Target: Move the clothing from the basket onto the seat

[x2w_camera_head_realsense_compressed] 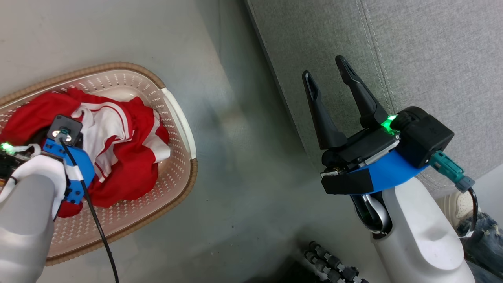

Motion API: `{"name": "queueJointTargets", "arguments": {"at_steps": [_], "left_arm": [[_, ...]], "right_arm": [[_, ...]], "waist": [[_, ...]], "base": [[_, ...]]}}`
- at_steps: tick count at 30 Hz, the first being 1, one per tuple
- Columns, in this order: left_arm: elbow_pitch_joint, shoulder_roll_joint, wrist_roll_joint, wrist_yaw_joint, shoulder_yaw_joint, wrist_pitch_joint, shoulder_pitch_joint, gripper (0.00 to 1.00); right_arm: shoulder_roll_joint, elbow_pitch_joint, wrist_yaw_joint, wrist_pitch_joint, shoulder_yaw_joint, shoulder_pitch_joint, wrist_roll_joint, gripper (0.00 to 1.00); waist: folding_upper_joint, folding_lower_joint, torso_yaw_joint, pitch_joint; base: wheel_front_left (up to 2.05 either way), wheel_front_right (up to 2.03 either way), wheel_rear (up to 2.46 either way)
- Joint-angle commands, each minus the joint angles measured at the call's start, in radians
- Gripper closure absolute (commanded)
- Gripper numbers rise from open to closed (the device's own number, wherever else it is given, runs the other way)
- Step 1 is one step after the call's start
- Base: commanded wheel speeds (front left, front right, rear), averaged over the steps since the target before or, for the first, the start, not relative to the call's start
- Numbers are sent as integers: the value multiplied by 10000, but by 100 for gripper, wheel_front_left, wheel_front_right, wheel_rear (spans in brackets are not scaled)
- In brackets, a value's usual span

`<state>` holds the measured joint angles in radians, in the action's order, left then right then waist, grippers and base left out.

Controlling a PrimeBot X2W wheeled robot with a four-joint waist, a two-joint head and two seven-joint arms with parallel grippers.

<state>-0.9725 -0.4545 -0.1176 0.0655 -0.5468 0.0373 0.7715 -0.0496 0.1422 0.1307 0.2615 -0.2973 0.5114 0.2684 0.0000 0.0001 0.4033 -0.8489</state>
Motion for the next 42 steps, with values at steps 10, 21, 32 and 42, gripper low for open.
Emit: {"name": "queueJointTargets", "arguments": {"at_steps": [10,21,32,42], "left_arm": [[-218,-95,-166,-88,-67,756,270,100],[-237,49,-521,-94,-39,1006,149,100],[-447,651,-849,-25,-169,703,125,100],[-1070,1940,-1201,329,-517,244,-47,100]], "right_arm": [[-14,-75,1,47,-102,240,222,0],[-14,-14,1,48,-13,316,147,0],[-16,484,3,45,235,381,-391,0],[-23,1426,1,35,642,155,-1156,0]], "waist": [[0,-1,122,-242],[0,-1,21,-127],[0,-1,-464,607],[0,-1,-1361,2671]], "base": [[0,0,0],[0,0,0],[0,0,0],[0,0,0]]}}
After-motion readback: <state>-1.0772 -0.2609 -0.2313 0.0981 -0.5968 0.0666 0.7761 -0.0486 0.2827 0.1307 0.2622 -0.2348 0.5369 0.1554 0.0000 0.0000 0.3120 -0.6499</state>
